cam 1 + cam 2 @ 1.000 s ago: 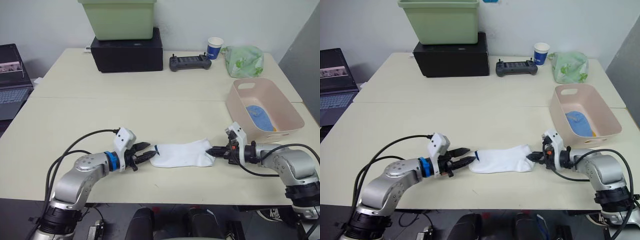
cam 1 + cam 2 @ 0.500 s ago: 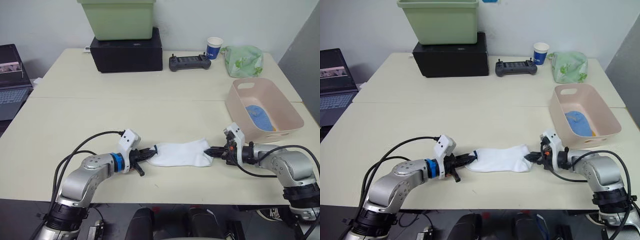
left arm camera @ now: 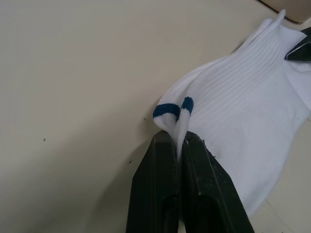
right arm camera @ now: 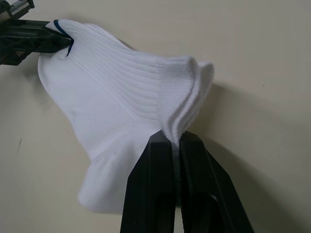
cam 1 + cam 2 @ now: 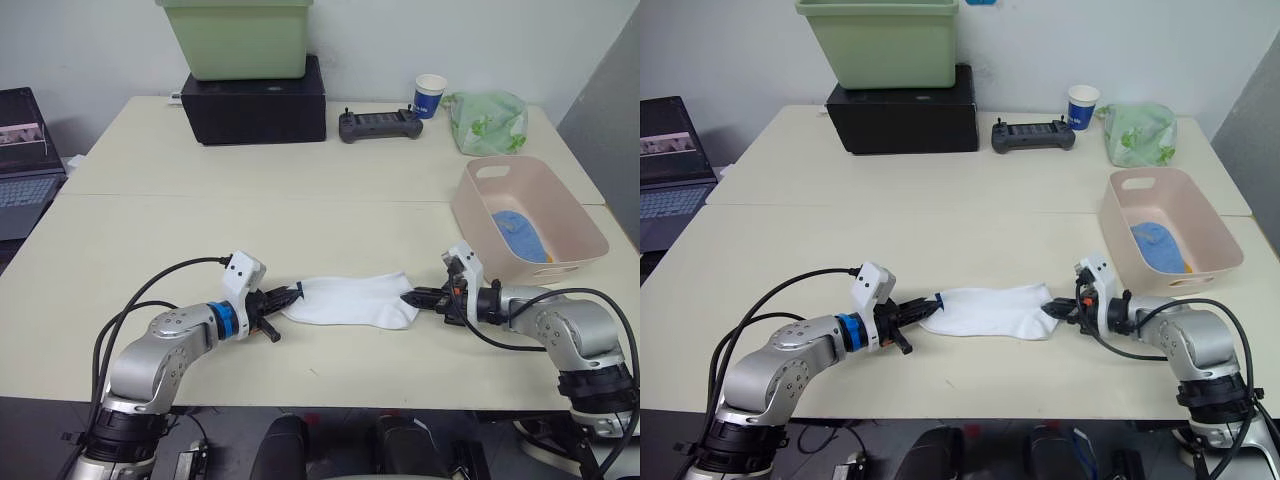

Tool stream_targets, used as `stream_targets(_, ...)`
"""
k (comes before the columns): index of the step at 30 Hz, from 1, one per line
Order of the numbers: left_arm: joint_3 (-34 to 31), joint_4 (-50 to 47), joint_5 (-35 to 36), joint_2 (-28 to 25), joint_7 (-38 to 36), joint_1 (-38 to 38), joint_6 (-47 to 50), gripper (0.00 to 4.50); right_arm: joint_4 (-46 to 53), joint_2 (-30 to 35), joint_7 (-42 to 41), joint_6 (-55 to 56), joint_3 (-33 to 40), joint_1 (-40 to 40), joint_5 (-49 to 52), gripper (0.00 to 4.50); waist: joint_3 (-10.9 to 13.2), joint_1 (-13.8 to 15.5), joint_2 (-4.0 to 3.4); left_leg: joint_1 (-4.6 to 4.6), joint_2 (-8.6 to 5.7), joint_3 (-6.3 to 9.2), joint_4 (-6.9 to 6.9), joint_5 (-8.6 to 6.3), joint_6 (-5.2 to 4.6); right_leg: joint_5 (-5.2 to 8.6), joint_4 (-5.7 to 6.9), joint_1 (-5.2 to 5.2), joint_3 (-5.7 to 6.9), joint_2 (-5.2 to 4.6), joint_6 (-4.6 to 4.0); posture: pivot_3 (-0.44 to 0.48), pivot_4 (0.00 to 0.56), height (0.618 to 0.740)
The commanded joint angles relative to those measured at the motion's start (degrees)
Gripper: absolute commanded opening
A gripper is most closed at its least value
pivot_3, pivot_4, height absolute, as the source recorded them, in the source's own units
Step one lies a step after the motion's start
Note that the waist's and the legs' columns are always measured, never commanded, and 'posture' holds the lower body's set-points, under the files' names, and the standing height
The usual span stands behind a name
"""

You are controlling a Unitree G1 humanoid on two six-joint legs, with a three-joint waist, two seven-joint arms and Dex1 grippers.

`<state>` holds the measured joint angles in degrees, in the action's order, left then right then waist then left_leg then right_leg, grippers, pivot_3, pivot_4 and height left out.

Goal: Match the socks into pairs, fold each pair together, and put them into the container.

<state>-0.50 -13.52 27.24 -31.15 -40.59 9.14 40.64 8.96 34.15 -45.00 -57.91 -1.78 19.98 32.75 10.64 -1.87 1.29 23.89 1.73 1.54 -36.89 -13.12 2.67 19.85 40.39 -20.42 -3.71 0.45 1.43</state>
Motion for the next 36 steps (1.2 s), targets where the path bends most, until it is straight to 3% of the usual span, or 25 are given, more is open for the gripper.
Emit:
stream_targets(1, -0.64, -1.78, 0.42, 0.29, 0.47, -0.25, -0.41, 0.01, 0.9, 0.71, -0.51, 0.9, 0.76, 0.38, 0.31, 0.0, 0.0, 0.0, 0.0, 0.0, 0.0, 0.0, 0.0, 0.0, 0.0, 0.0, 0.0, 0.0, 0.0, 0.0, 0.0, 0.0, 0.15, 0.74)
stream_targets(4, -1.56, -1.68, 1.33, 0.92, 0.3, 0.14, -1.0, 0.01, 1.08, 1.02, -0.75, 0.67, 0.81, 0.2, 0.45, 0.0, 0.0, 0.01, 0.0, 0.0, 0.0, 0.0, 0.0, 0.0, 0.0, 0.0, 0.0, 0.0, 0.0, 0.0, 0.0, 0.0, 0.15, 0.74)
stream_targets(5, -2.02, -1.88, 2.26, 1.03, -0.02, 0.21, -0.47, 0.5, 1.21, 1.08, -0.77, 0.58, 0.85, 0.11, 0.54, 0.0, 0.0, 0.01, 0.0, 0.0, -0.01, 0.0, 0.0, 0.0, 0.0, 0.0, 0.0, 0.0, 0.0, 0.0, 0.0, 0.0, 0.15, 0.74)
stream_targets(11, -6.8, -0.64, 2.3, -1.54, -0.26, 1.33, -2.91, 2.34, 0.26, 1.07, -0.89, 1.1, 0.47, 0.39, 0.16, 0.0, 0.0, -0.05, 0.0, 0.0, 0.02, 0.02, 0.01, 0.0, 0.0, 0.0, -0.01, -0.01, 0.01, 0.01, 0.0, 0.0, 0.15, 0.74)
stream_targets(16, -5.39, -0.8, 0.21, -5.87, -7.1, 3.27, -10.04, 2.34, -0.67, 1.82, -1.97, 1.34, 0.55, 0.8, 0.16, 0.0, 0.0, 0.01, 0.0, 0.01, -0.01, -0.01, 0.01, 0.0, 0.0, 0.0, -0.04, -0.01, 0.0, 0.0, 0.0, 0.0, 0.15, 0.74)
stream_targets(21, 0.56, -0.87, -3.25, -6.3, -12.97, 5.26, -17.87, 2.34, -1.65, 2.53, -3.14, 1.85, -0.07, 1.17, -0.23, 0.0, 0.0, 0.03, 0.0, 0.01, -0.06, -0.05, 0.02, 0.0, 0.0, 0.0, -0.13, 0.04, 0.0, -0.01, 0.0, 0.0, 0.15, 0.74)
stream_targets(24, 6.84, 1.43, -6.59, -4.39, -15.19, 7.88, -20.94, 1.73, -2.37, 2.67, -3.55, 2.05, -0.4, 1.64, -0.36, 0.0, 0.0, 0.04, 0.0, 0.02, -0.05, -0.02, 0.02, 0.0, 0.0, 0.0, -0.14, 0.04, 0.02, 0.0, 0.0, 0.0, 0.15, 0.74)
stream_targets(29, 15.13, 8.63, -14.81, -2.49, -16.43, 11.66, -26.12, 0.05, -2.57, 3.08, -4.18, 2.22, -0.89, 1.72, -0.38, 0.0, 0.0, -0.01, 0.0, 0.03, -0.08, -0.02, 0.01, 0.0, 0.0, -0.01, -0.18, 0.08, 0.01, 0.15, 0.01, 0.0, 0.15, 0.74)
stream_targets(36, 18.05, 15.79, -19.97, 0.48, -15.11, 14.68, -28.36, 0.02, -3.19, 3.68, -4.76, 2.69, -1.02, 1.7, -0.77, 0.0, 0.0, 0.04, 0.0, 0.05, -0.01, 0.03, 0.03, -0.01, -0.02, -0.01, -0.19, 0.04, 0.03, 0.23, 0.0, 0.0, 0.15, 0.74)
